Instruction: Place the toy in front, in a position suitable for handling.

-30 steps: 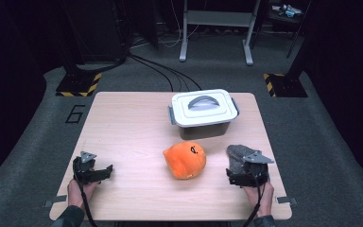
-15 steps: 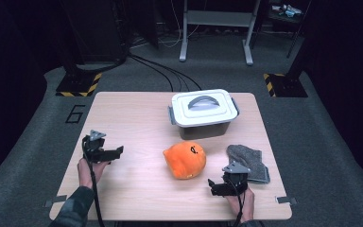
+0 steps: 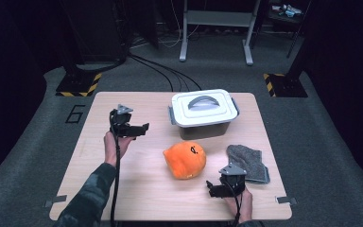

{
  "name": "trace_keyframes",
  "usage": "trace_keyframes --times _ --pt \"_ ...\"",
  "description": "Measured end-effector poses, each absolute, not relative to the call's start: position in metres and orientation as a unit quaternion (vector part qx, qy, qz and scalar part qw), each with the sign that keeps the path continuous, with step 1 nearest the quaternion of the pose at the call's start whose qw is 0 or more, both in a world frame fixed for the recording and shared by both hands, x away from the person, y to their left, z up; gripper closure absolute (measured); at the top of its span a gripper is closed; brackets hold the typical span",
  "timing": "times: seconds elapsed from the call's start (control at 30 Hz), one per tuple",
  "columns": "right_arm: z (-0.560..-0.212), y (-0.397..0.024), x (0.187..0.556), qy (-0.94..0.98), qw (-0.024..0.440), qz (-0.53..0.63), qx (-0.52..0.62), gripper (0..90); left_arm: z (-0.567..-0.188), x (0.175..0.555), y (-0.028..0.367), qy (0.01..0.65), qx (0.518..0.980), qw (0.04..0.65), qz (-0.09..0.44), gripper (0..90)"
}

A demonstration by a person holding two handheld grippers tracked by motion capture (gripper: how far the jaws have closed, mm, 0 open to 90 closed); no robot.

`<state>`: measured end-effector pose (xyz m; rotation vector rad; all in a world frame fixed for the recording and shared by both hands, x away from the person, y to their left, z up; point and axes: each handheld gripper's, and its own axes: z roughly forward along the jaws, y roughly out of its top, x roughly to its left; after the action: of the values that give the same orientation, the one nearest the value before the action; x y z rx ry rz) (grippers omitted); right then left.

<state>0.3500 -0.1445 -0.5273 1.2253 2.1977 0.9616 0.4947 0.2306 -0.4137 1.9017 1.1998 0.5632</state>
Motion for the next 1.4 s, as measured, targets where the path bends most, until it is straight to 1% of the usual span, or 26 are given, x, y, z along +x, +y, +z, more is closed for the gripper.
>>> trace_keyframes --times 0.33,0.63,0.87,0.97,1.03,1.17,1.3,1.37,1.4 --pt "-0.527 -0.146 0.35 0.795 0.218 0.353 0.443 3.7 -0.399 0.529 0.182 0.46 0.751 0.422 0.215 12.2" --pt "-0.527 -0.145 0.349 0.791 0.211 0.36 0.447 4.6 -0.39 0.553 0.144 0.435 0.767 0.422 0.208 15.0" --pt "-0.528 -0.145 0.35 0.791 0.219 0.355 0.448 5.4 -0.39 0.567 0.119 0.412 0.78 0.426 0.199 18.7" --pt "-0.527 -0.145 0.35 0.791 0.219 0.356 0.448 6.0 -0.393 0.572 0.107 0.405 0.785 0.428 0.188 22.7" --pt "-0.528 -0.145 0.35 0.791 0.22 0.355 0.448 6.0 -0.394 0.573 0.101 0.402 0.785 0.431 0.19 25.4" --pt "-0.528 -0.145 0.35 0.79 0.221 0.355 0.448 6.2 -0.396 0.576 0.089 0.38 0.802 0.422 0.185 33.8" --pt "-0.528 -0.145 0.35 0.792 0.222 0.354 0.444 6.7 -0.398 0.583 0.081 0.391 0.797 0.428 0.172 40.1" --pt "-0.528 -0.145 0.35 0.793 0.222 0.354 0.444 7.1 -0.398 0.584 0.076 0.387 0.799 0.429 0.167 45.1" --pt "-0.528 -0.145 0.35 0.792 0.223 0.354 0.444 7.2 -0.398 0.583 0.073 0.387 0.8 0.425 0.173 47.8"
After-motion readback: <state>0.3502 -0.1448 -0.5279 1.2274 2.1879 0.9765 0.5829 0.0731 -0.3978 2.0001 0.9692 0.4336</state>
